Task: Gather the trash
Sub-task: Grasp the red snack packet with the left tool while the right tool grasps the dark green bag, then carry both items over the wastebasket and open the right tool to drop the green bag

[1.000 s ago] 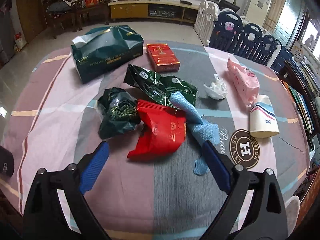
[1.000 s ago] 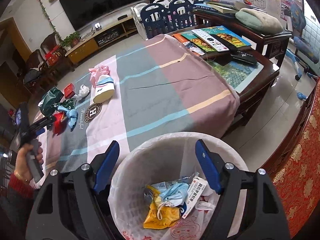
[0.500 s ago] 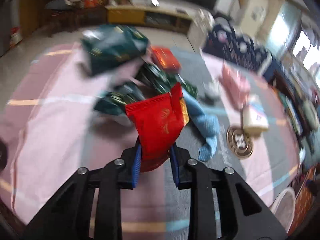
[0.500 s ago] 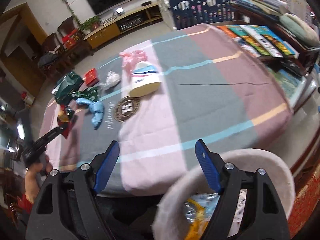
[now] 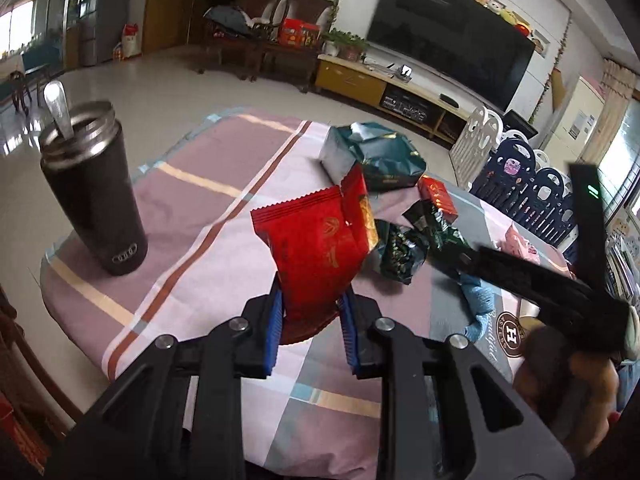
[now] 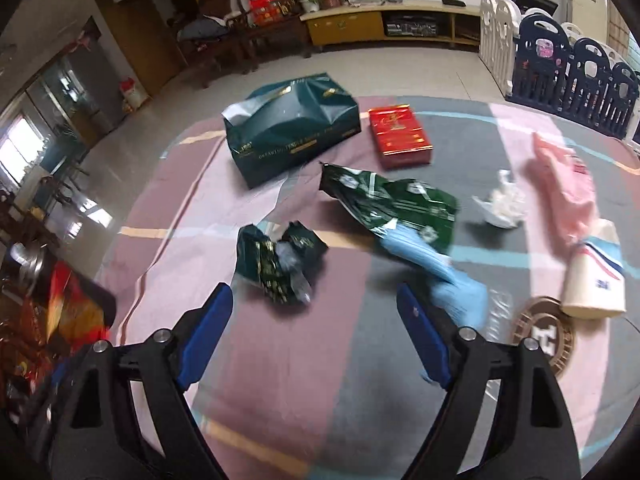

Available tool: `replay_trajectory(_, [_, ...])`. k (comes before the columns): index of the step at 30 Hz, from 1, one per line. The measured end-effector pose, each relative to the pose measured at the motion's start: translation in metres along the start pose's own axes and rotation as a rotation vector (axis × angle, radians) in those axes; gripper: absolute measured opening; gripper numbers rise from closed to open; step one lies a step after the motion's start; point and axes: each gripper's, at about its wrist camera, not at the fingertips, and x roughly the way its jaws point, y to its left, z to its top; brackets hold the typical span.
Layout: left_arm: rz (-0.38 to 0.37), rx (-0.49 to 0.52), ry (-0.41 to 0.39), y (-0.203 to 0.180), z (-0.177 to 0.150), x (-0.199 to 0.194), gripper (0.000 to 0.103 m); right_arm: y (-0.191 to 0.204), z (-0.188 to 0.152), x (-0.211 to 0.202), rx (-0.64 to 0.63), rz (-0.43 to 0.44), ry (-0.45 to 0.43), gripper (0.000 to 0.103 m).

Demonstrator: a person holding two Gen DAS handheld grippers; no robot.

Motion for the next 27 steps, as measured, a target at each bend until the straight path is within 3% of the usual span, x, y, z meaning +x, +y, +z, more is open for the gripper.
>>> replay_trajectory(5, [-0.043, -0.035, 0.034, 0.003, -0.003, 0.012, 0.027, 0.01, 0.009, 0.053, 0.023, -0.018, 0.084, 0.08])
replay_trajectory(6, [-0.048, -0.036, 0.037, 0.003, -0.004, 0.013, 0.027, 0.012, 0.01, 0.059, 0.011, -0.009, 0.099, 0.071])
replay_trajectory(7, [-0.052, -0.039, 0.039, 0.001, -0.005, 0.015, 0.027, 0.017, 0.009, 0.062, -0.02, -0.007, 0.103, 0.046])
replay_trajectory(8, [-0.055, -0.042, 0.039, 0.002, -0.006, 0.015, 0.027, 0.022, 0.008, 0.063, -0.054, -0.016, 0.111, 0.04])
replay_trajectory(11, [-0.046, -0.053, 0.027, 0.004, -0.006, 0.014, 0.027, 0.028, -0.002, 0.05, -0.107, -0.019, 0.079, 0.038])
replay_trajectory(15, [-0.022, -0.045, 0.012, 0.0, -0.007, 0.006, 0.027, 0.014, -0.026, 0.002, -0.114, 0.005, 0.046, 0.038])
replay_trajectory(20, [0.0, 0.042, -0.05, -0.026, -0.01, -0.028, 0.027, -0.034, -0.077, -0.084, -0.082, -0.007, -0.01, 0.038])
replay_trajectory(27, [-0.082, 0.2, -0.046, -0.097, -0.055, -0.085, 0.027, -0.112, -0.151, -0.198, 0.005, -0.13, -0.103, 0.038])
